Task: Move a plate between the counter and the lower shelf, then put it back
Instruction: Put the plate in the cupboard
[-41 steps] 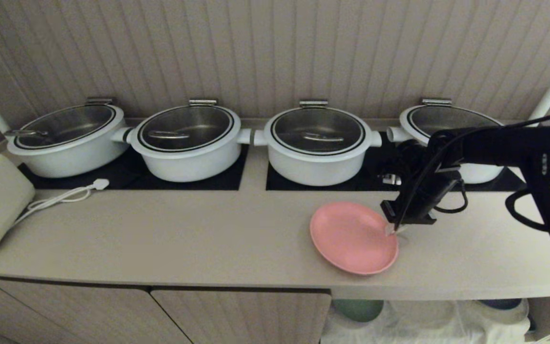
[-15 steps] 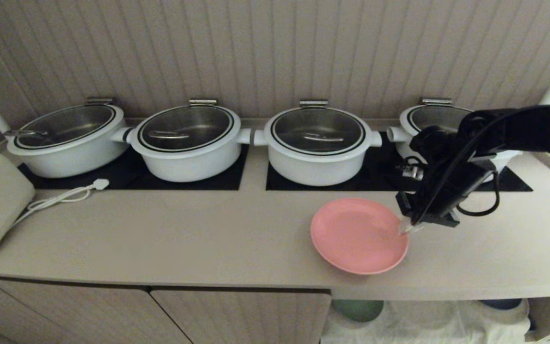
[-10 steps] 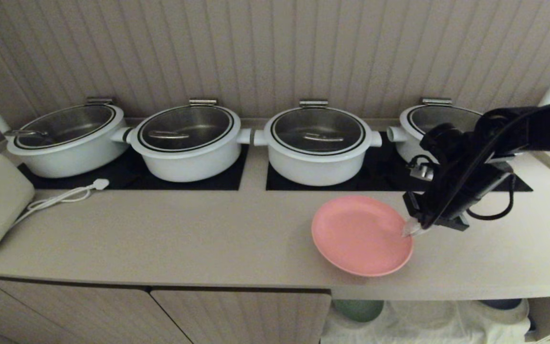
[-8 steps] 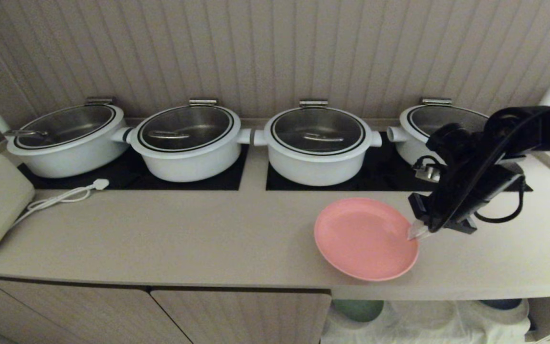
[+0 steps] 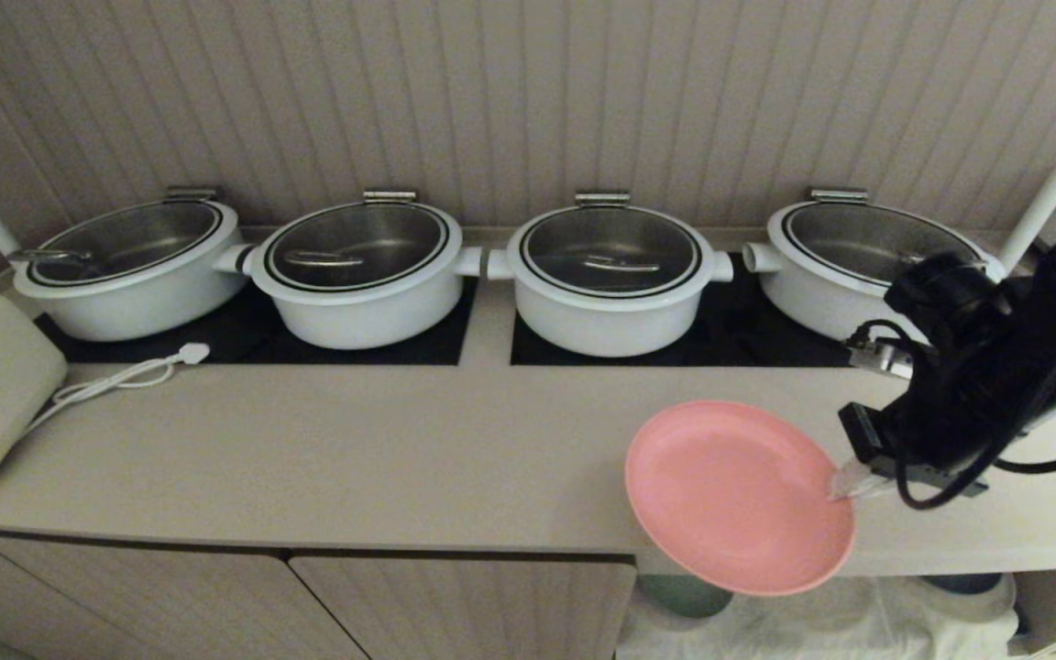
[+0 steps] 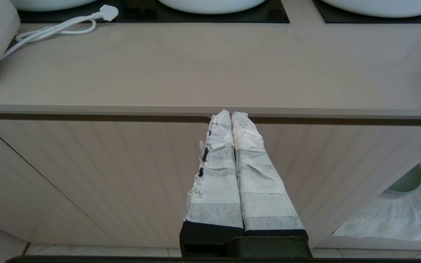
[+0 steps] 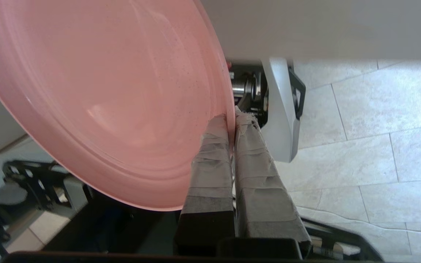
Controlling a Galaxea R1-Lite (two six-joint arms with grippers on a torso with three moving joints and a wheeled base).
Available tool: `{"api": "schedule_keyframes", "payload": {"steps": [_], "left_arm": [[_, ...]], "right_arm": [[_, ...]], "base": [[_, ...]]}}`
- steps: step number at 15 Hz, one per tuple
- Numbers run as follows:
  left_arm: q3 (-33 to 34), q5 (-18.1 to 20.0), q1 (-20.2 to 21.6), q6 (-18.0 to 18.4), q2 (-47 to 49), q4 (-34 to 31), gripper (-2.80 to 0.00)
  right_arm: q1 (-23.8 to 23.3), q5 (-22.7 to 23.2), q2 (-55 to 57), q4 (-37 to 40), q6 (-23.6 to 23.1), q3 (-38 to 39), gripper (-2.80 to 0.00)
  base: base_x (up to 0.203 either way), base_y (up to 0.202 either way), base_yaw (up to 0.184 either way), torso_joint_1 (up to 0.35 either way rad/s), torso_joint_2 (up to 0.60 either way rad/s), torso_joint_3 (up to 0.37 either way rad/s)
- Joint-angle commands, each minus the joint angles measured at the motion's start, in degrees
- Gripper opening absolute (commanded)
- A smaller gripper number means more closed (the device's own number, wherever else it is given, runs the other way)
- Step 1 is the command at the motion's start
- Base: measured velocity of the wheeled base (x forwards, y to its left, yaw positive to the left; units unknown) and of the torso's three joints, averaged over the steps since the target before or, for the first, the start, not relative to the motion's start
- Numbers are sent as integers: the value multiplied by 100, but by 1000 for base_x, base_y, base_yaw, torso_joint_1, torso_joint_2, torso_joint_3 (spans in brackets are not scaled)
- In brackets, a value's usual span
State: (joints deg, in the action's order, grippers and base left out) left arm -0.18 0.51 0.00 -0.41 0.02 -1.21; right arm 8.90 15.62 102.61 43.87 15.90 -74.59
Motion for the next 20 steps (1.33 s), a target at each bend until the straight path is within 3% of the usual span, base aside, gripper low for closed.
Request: {"api": "schedule_keyframes", "payload": {"steps": [1, 13, 20], "left_arm": [[1, 2, 0, -2, -2, -2, -280], [1, 2, 0, -2, -2, -2, -280], [1, 2, 0, -2, -2, -2, -280]], "right_arm": [[-2, 18, -589, -55, 10, 561, -280], [-2, 24, -2943, -80, 25, 2844, -280], [-2, 21, -3984, 16, 214, 3643, -280]], "base": [[0, 0, 0, 0, 0, 0], [0, 0, 0, 0, 0, 0], [0, 0, 0, 0, 0, 0]]}}
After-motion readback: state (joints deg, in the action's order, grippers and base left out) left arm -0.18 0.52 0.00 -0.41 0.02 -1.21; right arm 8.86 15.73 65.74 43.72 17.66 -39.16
